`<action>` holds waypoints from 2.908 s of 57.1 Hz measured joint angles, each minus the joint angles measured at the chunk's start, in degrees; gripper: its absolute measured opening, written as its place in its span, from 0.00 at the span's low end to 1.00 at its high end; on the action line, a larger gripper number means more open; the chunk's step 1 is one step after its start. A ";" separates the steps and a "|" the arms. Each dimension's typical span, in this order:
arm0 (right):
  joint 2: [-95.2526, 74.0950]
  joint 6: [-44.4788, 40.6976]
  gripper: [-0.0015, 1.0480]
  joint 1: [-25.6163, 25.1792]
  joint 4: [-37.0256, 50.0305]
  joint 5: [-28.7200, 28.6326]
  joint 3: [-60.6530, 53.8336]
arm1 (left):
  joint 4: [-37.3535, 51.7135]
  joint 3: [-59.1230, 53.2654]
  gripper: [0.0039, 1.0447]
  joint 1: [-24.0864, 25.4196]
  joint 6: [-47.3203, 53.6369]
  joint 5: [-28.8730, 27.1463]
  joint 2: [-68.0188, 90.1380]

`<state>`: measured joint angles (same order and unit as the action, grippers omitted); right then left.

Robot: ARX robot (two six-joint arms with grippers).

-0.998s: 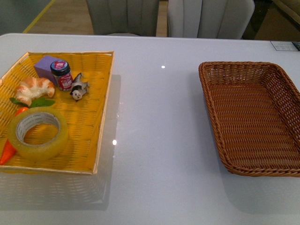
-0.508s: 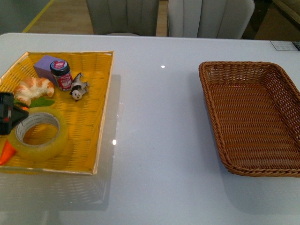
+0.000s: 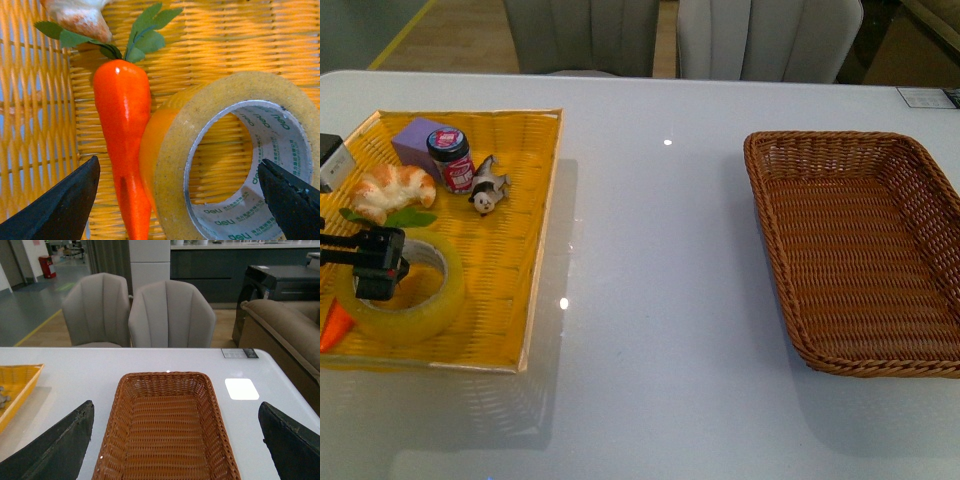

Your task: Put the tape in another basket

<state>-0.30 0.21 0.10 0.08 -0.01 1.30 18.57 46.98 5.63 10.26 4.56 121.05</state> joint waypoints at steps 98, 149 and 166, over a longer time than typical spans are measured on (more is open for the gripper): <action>0.00 0.00 0.91 0.00 0.00 0.00 0.00 | -12.96 10.62 0.14 -33.44 -24.50 5.88 -21.53; -72.61 49.96 0.91 4.55 49.11 -36.70 14.49 | -15.85 10.60 0.14 -36.33 -25.11 6.84 -22.93; -82.51 50.18 0.91 7.52 52.50 -36.72 17.55 | -16.61 10.60 0.14 -36.35 -25.11 7.61 -22.93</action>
<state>-82.81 50.39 7.62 52.58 -36.73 18.85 1.96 57.58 -30.72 -14.85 12.16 98.13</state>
